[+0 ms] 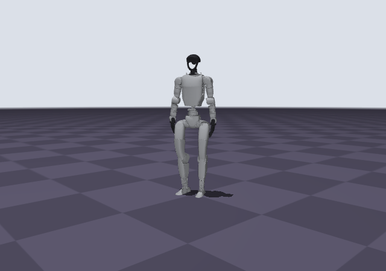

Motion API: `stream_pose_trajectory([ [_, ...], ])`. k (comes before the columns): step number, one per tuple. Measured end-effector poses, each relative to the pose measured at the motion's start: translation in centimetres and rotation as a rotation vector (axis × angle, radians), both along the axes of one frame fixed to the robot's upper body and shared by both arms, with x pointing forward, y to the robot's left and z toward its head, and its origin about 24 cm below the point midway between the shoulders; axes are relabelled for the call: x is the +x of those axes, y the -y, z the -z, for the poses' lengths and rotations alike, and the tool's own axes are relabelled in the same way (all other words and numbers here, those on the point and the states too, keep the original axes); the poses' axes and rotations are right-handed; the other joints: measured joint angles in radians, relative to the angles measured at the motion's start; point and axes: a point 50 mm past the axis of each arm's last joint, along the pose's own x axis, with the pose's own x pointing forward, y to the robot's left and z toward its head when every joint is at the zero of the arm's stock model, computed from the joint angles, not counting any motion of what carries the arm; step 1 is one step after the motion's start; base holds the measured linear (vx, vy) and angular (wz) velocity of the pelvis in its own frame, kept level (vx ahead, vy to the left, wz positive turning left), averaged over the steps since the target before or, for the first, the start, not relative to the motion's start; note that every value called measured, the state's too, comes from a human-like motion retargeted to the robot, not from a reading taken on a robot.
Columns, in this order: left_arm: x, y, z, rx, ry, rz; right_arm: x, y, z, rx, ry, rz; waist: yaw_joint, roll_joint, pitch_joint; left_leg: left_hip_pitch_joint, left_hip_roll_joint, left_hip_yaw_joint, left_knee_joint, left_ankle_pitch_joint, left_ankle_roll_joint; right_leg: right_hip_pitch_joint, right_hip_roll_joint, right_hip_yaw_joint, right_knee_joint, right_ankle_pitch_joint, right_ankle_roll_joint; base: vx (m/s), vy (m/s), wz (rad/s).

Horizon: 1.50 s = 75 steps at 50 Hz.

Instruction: In place motions

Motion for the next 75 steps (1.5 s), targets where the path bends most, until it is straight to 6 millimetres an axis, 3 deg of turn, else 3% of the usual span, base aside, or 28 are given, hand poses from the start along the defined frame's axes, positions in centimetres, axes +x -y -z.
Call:
stream_pose_trajectory([
  [7, -1.0, 1.2, -0.1, -0.037, -0.025, -0.007, -0.9, -0.6, -0.2, 0.007, -0.115, 0.015, -0.04, 0.016, 0.004, 0.002, -0.012, -0.013, -0.004, 0.002, 0.022, -0.007, 0.02, -0.022, -0.007, 0.008, -0.012, -0.01, 0.0, 0.09],
  [10, -0.1, 1.1, 0.1, -0.039, -0.005, 0.029, 0.2, -1.4, 0.1, 0.044, -0.083, 0.012, -0.071, 0.022, 0.02, -0.024, -0.033, -0.032, 0.015, 0.021, 0.042, -0.024, 0.044, -0.049, -0.007, 0.023, -0.042, -0.02, 0.0, 0.4],
  [13, 0.8, 0.6, 0.2, -0.023, 0.013, 0.112, 1.6, -1.7, 0.5, 0.045, -0.025, -0.099, -0.071, 0.025, 0.034, -0.048, -0.046, -0.022, 0.033, 0.04, 0.061, -0.039, 0.061, -0.048, -0.002, 0.038, -0.063, -0.01, 0.01, -0.38],
  [15, 1.7, 0.1, 0.3, -0.005, 0.029, 0.171, 3.0, -1.6, 0.6, 0.043, 0.02, -0.235, 0.127, 0.012, 0.032, -0.058, -0.004, 0.18, 0.032, 0.027, 0.06, -0.027, 0.058, 0.16, 0.003, 0.032, -0.031, -0.03, 0.01, -3.5],
  [16, 2.0, -0.2, 0.3, 0.004, 0.036, 0.205, 3.5, -1.7, 0.7, 0.051, 0.042, -0.282, 0.131, 0.015, 0.029, -0.048, 0.003, 0.177, 0.025, 0.022, 0.053, -0.023, 0.052, 0.16, 0.0, 0.03, -0.022, -0.04, 0.01, -1.46],
  [18, 3.0, -0.6, 0.4, 0.019, 0.058, 0.269, 4.5, -1.8, 0.8, 0.065, 0.084, -0.355, 0.001, 0.018, 0.02, -0.022, -0.003, 0.033, 0.013, 0.009, 0.022, -0.017, 0.026, 0.022, -0.007, 0.021, -0.017, -0.03, 0.02, 2.52],
  [20, 3.7, -0.8, 0.4, 0.029, 0.086, 0.284, 5.2, -2.0, 0.8, 0.071, 0.109, -0.4, -0.006, 0.019, 0.018, -0.018, -0.002, 0.031, 0.007, 0.011, 0.02, -0.015, 0.022, 0.02, -0.006, 0.018, -0.012, -0.01, 0.01, 0.9],
  [25, 5.3, -0.5, 0.5, 0.017, 0.145, 0.242, 6.1, -3.0, 0.9, 0.115, 0.145, -0.272, 0.001, 0.021, 0.016, -0.018, -0.001, 0.036, 0.006, 0.011, 0.02, -0.018, 0.022, 0.025, -0.005, 0.02, -0.011, 0.0, 0.0, -0.11],
  [30, 5.9, 0.0, 0.5, -0.013, 0.168, 0.196, 6.2, -4.0, 1.0, 0.162, 0.159, -0.052, 0.027, 0.024, 0.017, -0.019, -0.004, 0.06, 0.006, 0.014, 0.032, -0.02, 0.031, 0.048, -0.003, 0.022, -0.014, 0.01, 0.0, -0.15],
  [34, 5.7, -0.1, 0.5, -0.011, 0.16, 0.214, 6.0, -4.3, 1.0, 0.177, 0.154, 0.025, 0.0, 0.029, 0.013, -0.002, -0.012, 0.03, -0.007, 0.009, 0.037, -0.018, 0.03, 0.019, -0.004, 0.018, -0.012, 0.01, 0.0, 0.34],
  [42, 4.2, -0.1, 0.5, 0.006, 0.115, 0.21, 4.8, -3.2, 0.9, 0.129, 0.112, -0.072, -0.107, 0.028, -0.003, 0.031, -0.024, -0.081, -0.034, 0.002, 0.026, -0.005, 0.003, -0.087, -0.006, 0.002, 0.001, 0.01, 0.0, 0.68],
  [48, 3.4, -0.1, 0.4, 0.004, 0.082, 0.18, 3.9, -2.5, 0.8, 0.096, 0.076, -0.095, 0.006, 0.021, -0.006, 0.022, -0.001, 0.031, -0.023, -0.013, 0.016, -0.008, 0.02, 0.026, -0.002, -0.006, -0.004, 0.0, 0.02, -0.91],
  [53, 2.9, 0.0, 0.4, 0.002, 0.064, 0.185, 3.4, -2.3, 0.7, 0.084, 0.066, -0.066, 0.021, 0.022, -0.011, 0.026, 0.001, 0.04, -0.026, -0.016, 0.016, -0.013, 0.019, 0.036, 0.001, -0.007, -0.001, 0.0, 0.01, -0.13],
  [75, 3.7, -0.4, 0.4, 0.009, 0.076, 0.251, 4.5, -3.1, 0.9, 0.124, 0.092, -0.121, -0.01, 0.025, -0.008, 0.02, -0.03, -0.02, -0.029, 0.007, 0.045, -0.008, 0.024, -0.021, -0.001, -0.002, -0.007, 0.0, 0.0, 0.07],
])
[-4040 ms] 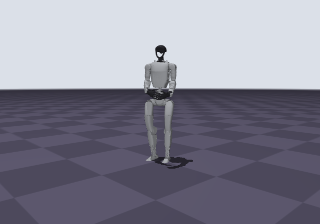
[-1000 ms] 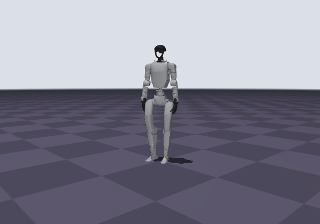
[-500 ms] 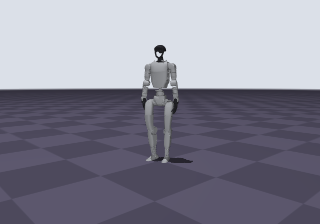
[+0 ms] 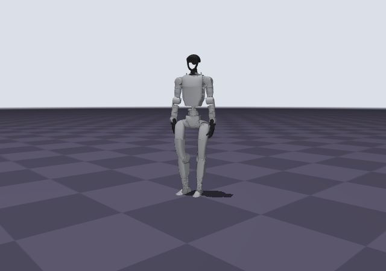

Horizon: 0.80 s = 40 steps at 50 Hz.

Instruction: In place motions

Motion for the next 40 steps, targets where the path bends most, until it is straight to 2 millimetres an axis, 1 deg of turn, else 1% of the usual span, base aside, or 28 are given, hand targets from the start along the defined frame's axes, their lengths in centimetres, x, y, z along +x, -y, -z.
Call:
stream_pose_trajectory([
  [19, -0.11, -0.1, -0.02, 0.007, -0.004, -0.005, -0.8, 0.4, -0.09, -0.018, -0.028, 0.019, 0.006, 0.0, -0.01, -0.004, -0.006, -0.019, -0.002, 0.006, 0.003, 0.002, -0.001, -0.012, 0.002, -0.005, 0.001, 0.0, 0.0, 0.0],
  [40, -0.06, -0.15, -0.02, 0.012, -0.002, -0.009, -0.71, 0.26, -0.07, -0.011, -0.025, 0.004, 0.004, 0.001, -0.01, -0.014, -0.008, -0.032, 0.001, 0.011, 0.0, 0.0, -0.004, -0.026, 0.001, -0.005, 0.001, 0.0, 0.0, 0.0],
])
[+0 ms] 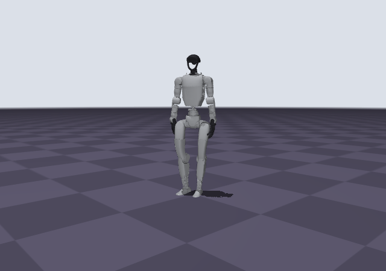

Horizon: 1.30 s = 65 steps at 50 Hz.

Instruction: In place motions

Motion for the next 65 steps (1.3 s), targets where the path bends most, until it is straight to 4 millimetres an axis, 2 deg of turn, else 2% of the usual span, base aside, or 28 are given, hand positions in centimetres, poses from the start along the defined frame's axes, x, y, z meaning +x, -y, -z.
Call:
stream_pose_trajectory([
  [25, -0.1, -0.2, 0.0, 0.009, -0.002, -0.002, 0.0, -0.1, 0.0, 0.004, -0.002, 0.0, 0.003, -0.007, -0.001, 0.0, -0.002, -0.003, 0.004, -0.001, 0.0, 0.004, -0.003, -0.004, 0.001, -0.002, 0.002, 0.0, 0.0, 0.0],
  [38, -0.6, 0.0, 0.0, 0.003, -0.01, -0.048, 0.9, -0.7, 0.1, 0.028, 0.02, -0.031, -0.03, -0.007, 0.002, 0.029, 0.017, 0.024, -0.013, -0.016, -0.009, -0.01, 0.0, 0.011, 0.009, 0.009, 0.002, 0.0, -0.03, -0.09],
  [45, -0.5, -0.3, -0.1, 0.006, -0.015, -0.041, 1.5, -1.2, 0.2, 0.052, 0.042, -0.062, -0.034, -0.011, 0.011, 0.026, 0.044, 0.088, -0.003, -0.028, -0.019, -0.031, 0.014, 0.064, 0.013, 0.024, -0.004, -0.04, -0.14, -0.48],
  [53, 0.2, -0.7, 0.0, 0.054, 0.011, -0.007, 1.4, -0.9, 0.1, 0.039, 0.036, -0.026, -0.016, -0.016, 0.02, 0.015, 0.084, 0.182, 0.019, -0.038, -0.038, -0.053, 0.037, 0.151, 0.016, 0.044, -0.013, -0.07, -0.12, -0.64],
  [58, 1.0, -0.5, 0.1, 0.096, 0.05, -0.021, 1.3, -0.4, 0.1, 0.016, 0.033, -0.003, 0.037, -0.009, 0.023, 0.024, 0.116, 0.279, 0.023, -0.053, -0.05, -0.061, 0.063, 0.248, 0.02, 0.047, -0.015, -0.06, -0.01, -0.97],
  [65, 1.8, -0.3, 0.1, 0.061, 0.061, 0.005, 0.5, 0.0, 0.0, -0.009, 0.019, 0.037, 0.112, -0.006, 0.031, 0.033, 0.145, 0.388, 0.05, -0.078, -0.063, -0.069, 0.091, 0.362, 0.018, 0.061, -0.02, -0.03, 0.03, -0.79],
])
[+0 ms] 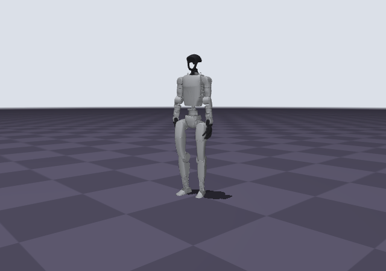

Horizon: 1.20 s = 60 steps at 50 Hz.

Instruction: In place motions

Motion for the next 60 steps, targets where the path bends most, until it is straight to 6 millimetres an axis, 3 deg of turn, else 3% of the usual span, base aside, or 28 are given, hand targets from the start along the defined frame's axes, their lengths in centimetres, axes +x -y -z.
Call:
stream_pose_trajectory([
  [13, 1.9, 0.3, 0.0, 0.01, 0.07, -0.012, 0.7, 0.8, -0.1, -0.019, 0.024, -0.011, -0.01, -0.024, 0.024, -0.068, -0.015, -0.01, 0.136, -0.031, -0.006, -0.035, -0.039, 0.015, 0.008, 0.013, 0.01, -0.06, 0.05, 0.02],
  [15, 1.9, 0.6, 0.1, -0.001, 0.066, -0.017, 0.7, 1.0, -0.1, -0.03, 0.021, -0.015, -0.002, -0.021, 0.033, -0.084, -0.016, -0.054, 0.134, -0.004, -0.013, -0.03, -0.041, 0.025, 0.007, 0.017, 0.012, -0.01, 0.07, -0.04],
  [18, 1.1, 0.9, 0.1, -0.024, 0.033, 0.003, 0.6, 1.2, -0.2, -0.047, 0.007, -0.02, -0.102, 0.003, 0.025, -0.077, -0.031, -0.134, 0.089, 0.011, -0.011, -0.044, -0.045, -0.059, 0.012, 0.026, 0.003, 0.04, 0.05, 1.07],
  [28, -0.9, 0.9, 0.0, -0.065, -0.053, 0.019, 0.0, 0.2, 0.0, -0.013, 0.003, -0.031, -0.117, 0.018, 0.006, -0.032, -0.059, -0.132, -0.042, 0.072, -0.005, -0.033, -0.03, -0.065, -0.003, 0.024, -0.014, 0.0, 0.0, 0.05],
  [43, -0.5, 0.9, 0.0, -0.065, -0.028, -0.004, 1.0, -0.1, 0.1, -0.016, 0.02, -0.174, -0.149, 0.018, 0.019, -0.018, -0.081, -0.172, -0.048, 0.061, 0.016, -0.027, -0.04, -0.129, -0.004, 0.037, -0.006, 0.0, -0.02, 0.13],
  [60, -0.5, 0.8, 0.0, -0.051, -0.025, -0.011, -0.1, -0.1, 0.0, -0.022, -0.003, -0.069, -0.148, 0.014, 0.003, -0.025, -0.082, -0.2, -0.038, 0.046, 0.011, -0.031, -0.068, -0.145, 0.012, 0.04, 0.02, 0.0, 0.0, 0.07],
])
